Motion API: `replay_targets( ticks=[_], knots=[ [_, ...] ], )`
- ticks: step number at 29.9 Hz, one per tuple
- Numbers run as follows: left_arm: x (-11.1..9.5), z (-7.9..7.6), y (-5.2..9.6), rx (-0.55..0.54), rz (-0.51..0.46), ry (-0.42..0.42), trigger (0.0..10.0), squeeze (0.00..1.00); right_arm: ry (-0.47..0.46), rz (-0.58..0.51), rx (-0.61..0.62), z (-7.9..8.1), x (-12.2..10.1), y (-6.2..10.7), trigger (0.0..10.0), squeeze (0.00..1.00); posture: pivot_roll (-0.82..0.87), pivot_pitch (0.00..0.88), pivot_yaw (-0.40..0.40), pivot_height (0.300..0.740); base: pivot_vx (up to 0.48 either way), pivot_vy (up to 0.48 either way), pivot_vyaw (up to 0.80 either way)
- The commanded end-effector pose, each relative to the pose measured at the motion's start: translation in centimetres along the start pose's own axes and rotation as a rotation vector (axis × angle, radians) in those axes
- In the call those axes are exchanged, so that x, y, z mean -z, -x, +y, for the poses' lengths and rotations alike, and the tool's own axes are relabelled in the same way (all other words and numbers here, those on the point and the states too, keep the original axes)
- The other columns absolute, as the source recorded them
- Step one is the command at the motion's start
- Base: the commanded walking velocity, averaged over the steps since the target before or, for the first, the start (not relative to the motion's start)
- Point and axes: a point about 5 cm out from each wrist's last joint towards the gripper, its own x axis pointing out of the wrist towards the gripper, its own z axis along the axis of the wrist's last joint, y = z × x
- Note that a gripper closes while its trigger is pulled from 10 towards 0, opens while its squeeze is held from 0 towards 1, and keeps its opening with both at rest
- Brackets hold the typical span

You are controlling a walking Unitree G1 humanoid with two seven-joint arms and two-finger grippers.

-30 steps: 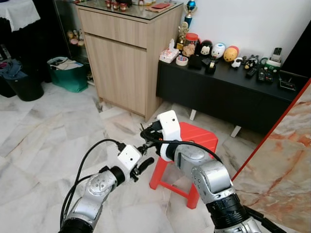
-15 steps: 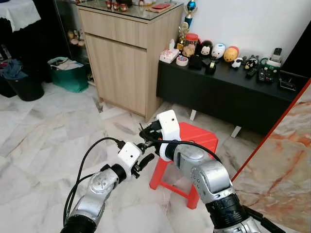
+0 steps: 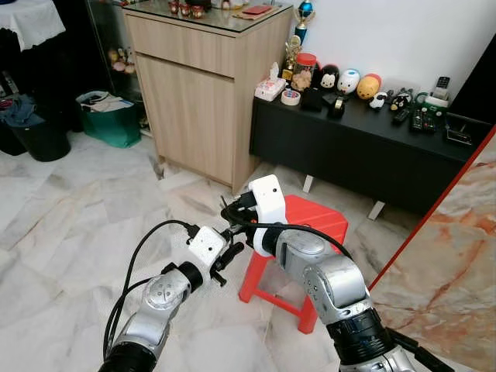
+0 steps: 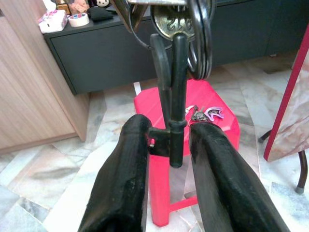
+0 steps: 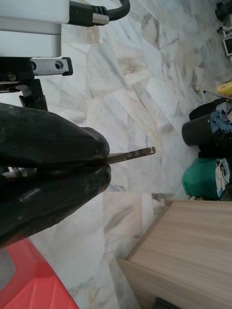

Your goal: Hang keys on a hook

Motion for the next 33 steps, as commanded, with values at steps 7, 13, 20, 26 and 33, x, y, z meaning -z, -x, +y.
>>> replay_targets(
  ticks=[7, 13, 20, 26, 33],
  knots=[
    [-0.4, 0.2, -0.2, 0.008, -0.02, -0.002, 0.0, 0.0, 0.001, -0.025, -0.001, 0.1, -0.9, 0.0, 10.0, 0.0, 0.07, 0.0, -0.084, 0.74, 0.0, 0.0, 0.0],
    [-0.3, 0.2, -0.2, 0.011, -0.018, -0.003, 0.0, 0.0, -0.001, -0.025, 0.003, 0.0, -0.9, -0.1, 10.0, 0.0, 0.07, 0.0, -0.084, 0.74, 0.0, 0.0, 0.0],
    [0.0, 0.1, 0.2, 0.024, -0.004, -0.01, 0.0, 0.0, 0.05, -0.001, 0.044, -1.1, -0.4, 0.1, 10.0, 0.0, 0.08, 0.0, -0.084, 0.74, 0.0, 0.0, 0.0],
    [0.3, 0.3, 0.6, 0.024, 0.01, -0.014, 0.0, 0.0, 0.089, 0.043, 0.118, -3.4, 0.4, 0.5, 10.0, 0.0, 0.08, 0.0, -0.083, 0.74, 0.0, 0.0, 0.0],
    [0.7, 0.3, 1.2, 0.045, 0.032, -0.017, 0.0, 0.0, 0.082, 0.069, 0.13, -4.4, 1.4, 0.4, 10.0, 1.0, 0.08, 0.0, -0.081, 0.74, 0.0, 0.0, 0.0]
  ],
)
